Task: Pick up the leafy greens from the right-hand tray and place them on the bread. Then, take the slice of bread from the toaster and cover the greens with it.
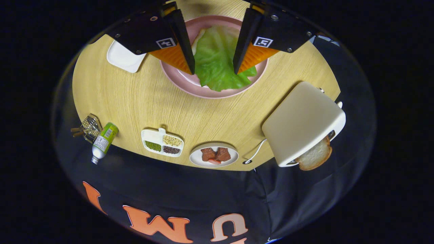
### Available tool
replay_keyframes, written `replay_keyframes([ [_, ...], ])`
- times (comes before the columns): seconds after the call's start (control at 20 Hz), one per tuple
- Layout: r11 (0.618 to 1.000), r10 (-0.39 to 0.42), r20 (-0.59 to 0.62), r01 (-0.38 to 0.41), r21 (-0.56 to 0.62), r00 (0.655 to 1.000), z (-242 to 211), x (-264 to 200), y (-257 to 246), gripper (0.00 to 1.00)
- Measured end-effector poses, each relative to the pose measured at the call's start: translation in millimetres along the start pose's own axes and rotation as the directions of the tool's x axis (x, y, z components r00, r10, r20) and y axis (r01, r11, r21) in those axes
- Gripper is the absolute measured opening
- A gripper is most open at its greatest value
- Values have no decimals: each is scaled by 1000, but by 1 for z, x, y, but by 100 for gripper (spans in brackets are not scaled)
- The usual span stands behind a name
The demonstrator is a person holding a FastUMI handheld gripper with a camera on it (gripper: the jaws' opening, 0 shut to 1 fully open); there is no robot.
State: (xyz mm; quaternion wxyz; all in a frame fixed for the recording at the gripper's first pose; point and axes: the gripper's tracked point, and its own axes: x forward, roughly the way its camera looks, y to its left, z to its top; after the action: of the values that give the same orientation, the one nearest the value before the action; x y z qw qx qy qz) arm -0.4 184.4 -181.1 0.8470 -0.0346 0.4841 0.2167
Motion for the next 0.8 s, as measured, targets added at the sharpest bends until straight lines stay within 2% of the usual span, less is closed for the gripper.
replay_keyframes([
  [0.25, 994, 71, 74, -77, 78, 995, 66, -30, 26, 69],
  [0.35, 991, 70, 64, -76, 110, 996, 84, -38, 32, 69],
  [0.5, 995, 59, 84, -66, 77, 995, 117, -43, 44, 74],
  [0.7, 991, 127, 92, -131, 38, 988, 148, -46, 86, 83],
  [0.8, 990, 138, 93, -139, 5, 986, 162, -44, 102, 89],
])
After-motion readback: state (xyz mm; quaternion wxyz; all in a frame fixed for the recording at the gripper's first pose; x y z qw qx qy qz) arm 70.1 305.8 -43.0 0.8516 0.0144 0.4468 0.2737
